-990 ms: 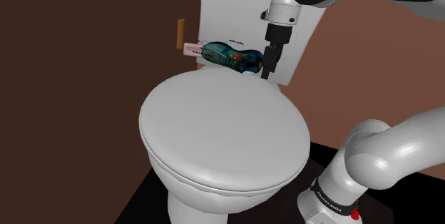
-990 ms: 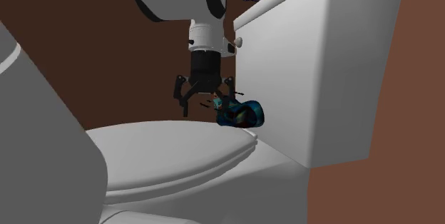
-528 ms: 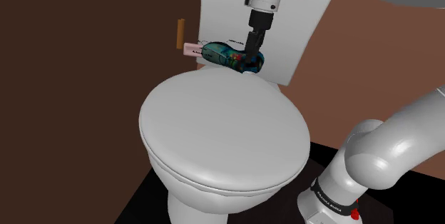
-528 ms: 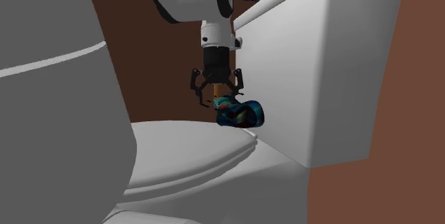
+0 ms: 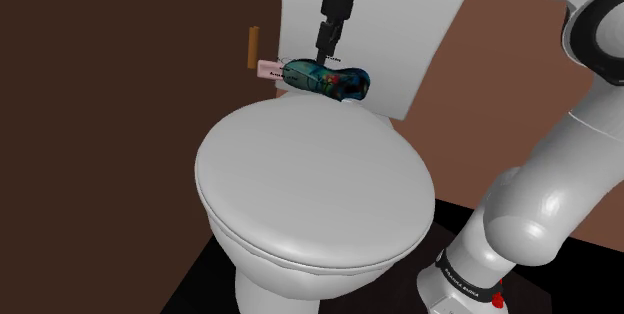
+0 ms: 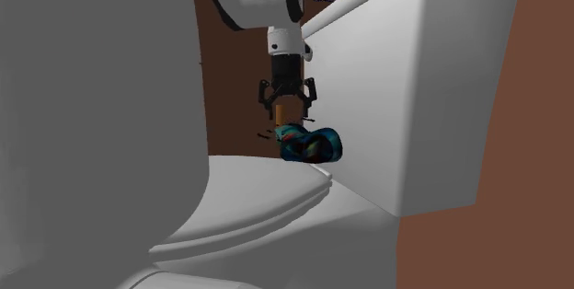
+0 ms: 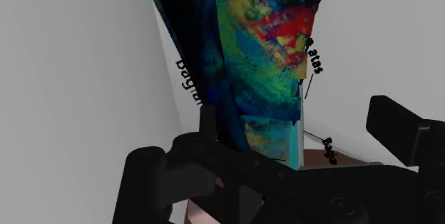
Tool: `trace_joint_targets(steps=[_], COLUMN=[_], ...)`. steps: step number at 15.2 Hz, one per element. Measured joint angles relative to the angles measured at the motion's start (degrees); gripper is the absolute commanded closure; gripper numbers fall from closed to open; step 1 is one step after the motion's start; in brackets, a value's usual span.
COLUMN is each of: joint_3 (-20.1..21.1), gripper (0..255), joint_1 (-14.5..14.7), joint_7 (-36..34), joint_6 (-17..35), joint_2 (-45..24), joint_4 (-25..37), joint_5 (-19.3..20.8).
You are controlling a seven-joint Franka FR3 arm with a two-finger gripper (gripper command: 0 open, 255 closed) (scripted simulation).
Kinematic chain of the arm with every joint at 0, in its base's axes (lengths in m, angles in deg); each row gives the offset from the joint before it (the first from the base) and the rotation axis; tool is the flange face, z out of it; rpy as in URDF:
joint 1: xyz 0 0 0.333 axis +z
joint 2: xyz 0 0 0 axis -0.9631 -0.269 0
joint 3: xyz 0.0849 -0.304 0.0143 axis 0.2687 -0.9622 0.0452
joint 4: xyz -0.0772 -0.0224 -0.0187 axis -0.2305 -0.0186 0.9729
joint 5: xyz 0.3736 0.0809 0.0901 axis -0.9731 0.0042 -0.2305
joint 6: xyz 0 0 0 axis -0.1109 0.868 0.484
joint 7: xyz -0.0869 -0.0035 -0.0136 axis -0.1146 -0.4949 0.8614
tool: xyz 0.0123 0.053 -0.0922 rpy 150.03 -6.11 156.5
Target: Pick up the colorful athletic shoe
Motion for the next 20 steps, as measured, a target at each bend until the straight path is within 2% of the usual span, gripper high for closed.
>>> trace_joint_targets(steps=[2,3,10,11,20], joint_3=[0.0,0.0,0.0,0.0,0.0], gripper=[0,0,0,255,255], joint_1=[0.1,0.0,0.0,0.0,0.0], joint_7=[1.2,1.6,1.6,1.7,1.7], joint_6=[-0.6,-0.3,4.9,5.3,5.7], joint_2=[-3.8,-4.4,-4.0,-4.0,-3.7], joint_4=[5.4,5.9,0.5,0.1,-0.3], joint_5=[0.3,0.3,0.4,0.4,0.4])
